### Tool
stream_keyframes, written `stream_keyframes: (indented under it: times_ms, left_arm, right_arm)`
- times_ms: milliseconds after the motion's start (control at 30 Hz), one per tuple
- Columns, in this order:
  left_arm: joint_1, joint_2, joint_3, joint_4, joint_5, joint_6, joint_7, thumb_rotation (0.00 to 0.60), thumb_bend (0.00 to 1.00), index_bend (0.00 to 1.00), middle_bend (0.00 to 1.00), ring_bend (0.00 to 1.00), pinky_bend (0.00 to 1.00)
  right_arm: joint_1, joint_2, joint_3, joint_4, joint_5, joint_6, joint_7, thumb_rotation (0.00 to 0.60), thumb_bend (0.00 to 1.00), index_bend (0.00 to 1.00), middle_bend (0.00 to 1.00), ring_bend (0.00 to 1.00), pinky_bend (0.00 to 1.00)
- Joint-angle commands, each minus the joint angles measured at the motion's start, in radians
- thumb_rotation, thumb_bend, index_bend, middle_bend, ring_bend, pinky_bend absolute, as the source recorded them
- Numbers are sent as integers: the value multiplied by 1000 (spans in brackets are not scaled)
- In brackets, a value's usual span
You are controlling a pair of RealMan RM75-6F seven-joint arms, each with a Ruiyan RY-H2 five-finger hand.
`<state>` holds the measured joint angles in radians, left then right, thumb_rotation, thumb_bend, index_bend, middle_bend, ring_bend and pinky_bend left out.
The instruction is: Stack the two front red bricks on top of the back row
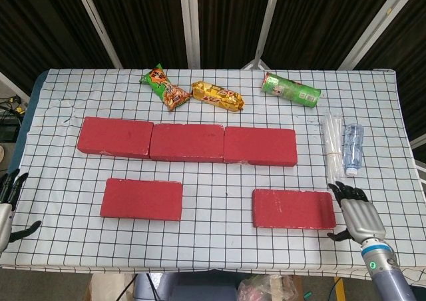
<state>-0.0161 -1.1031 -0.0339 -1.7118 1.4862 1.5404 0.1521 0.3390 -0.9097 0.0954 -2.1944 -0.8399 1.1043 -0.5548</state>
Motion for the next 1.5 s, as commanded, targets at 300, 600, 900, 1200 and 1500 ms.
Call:
stream_keyframes:
  times_ms: [300,600,900,1200,1500]
  left_arm:
    - [1,7,-10,5,-16,3,-20,600,0,68,0,0,0]
    - [2,11,-13,7,-19,7,-33,600,0,64,0,0,0]
    - [4,13,-14,6,-24,8,-36,600,0,64,0,0,0]
    - [5,18,-19,8,-33,9,-47,600,0,64,0,0,0]
    - [5,18,-23,8,-42,8,-48,600,0,64,0,0,0]
  right_arm:
    - [170,-145,-1,5,264,67,-171,600,133,0,0,0,0]
    - [205,-214,-19,20,291,118,-189,600,134,0,0,0,0]
    - [251,-276,-35,39,334,146,-228,600,133,0,0,0,0]
    - [294,-315,-37,48,389,164,-256,600,134,0,0,0,0]
    - [325,-342,-43,63,417,180,-275,600,133,0,0,0,0]
